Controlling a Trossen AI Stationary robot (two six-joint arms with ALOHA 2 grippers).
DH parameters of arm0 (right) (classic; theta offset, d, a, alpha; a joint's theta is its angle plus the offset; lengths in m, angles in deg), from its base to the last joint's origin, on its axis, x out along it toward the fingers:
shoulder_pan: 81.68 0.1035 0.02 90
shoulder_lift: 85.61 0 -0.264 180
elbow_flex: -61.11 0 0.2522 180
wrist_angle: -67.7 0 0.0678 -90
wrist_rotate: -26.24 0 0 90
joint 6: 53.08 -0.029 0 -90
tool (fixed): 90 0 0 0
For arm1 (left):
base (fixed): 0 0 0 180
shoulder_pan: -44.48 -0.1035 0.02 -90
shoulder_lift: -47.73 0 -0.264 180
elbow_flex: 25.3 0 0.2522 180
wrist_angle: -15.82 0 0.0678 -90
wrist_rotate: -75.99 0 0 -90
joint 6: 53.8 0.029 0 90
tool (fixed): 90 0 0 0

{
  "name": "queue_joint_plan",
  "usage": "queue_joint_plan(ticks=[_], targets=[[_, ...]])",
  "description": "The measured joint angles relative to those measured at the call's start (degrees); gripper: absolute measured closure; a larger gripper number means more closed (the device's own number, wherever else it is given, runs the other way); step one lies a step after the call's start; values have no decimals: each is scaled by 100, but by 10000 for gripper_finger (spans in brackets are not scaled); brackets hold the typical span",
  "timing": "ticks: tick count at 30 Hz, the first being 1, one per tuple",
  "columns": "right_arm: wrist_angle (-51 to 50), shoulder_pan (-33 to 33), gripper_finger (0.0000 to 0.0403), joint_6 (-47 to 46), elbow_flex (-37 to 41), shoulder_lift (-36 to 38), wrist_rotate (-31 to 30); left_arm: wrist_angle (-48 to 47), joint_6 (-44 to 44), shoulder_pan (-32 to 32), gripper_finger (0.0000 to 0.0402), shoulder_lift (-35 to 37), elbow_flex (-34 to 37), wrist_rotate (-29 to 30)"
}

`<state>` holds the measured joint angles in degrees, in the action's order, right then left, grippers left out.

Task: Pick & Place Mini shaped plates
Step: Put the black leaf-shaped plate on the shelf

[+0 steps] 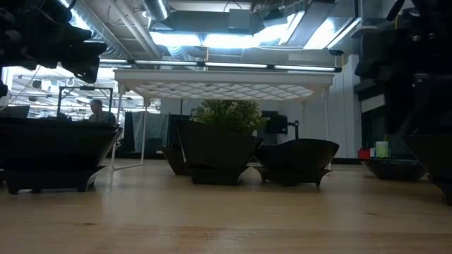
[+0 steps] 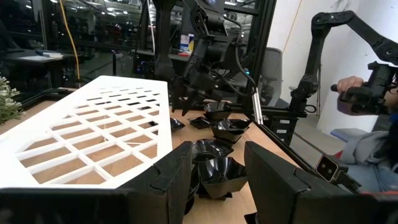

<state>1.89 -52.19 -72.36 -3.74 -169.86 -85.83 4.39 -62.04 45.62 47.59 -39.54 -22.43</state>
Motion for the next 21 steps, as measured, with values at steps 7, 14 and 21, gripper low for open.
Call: queue_joint_plan(ticks=[7,14,21], targets=[[-7,0,267,-47,0,0,18,0,1,0,258,1,1,0],[-8,-1,267,-172,0,0,44,0,1,-1,258,2,1,0],[-32,0,267,21,0,0,610,0,1,-1,258,2,-1,0]])
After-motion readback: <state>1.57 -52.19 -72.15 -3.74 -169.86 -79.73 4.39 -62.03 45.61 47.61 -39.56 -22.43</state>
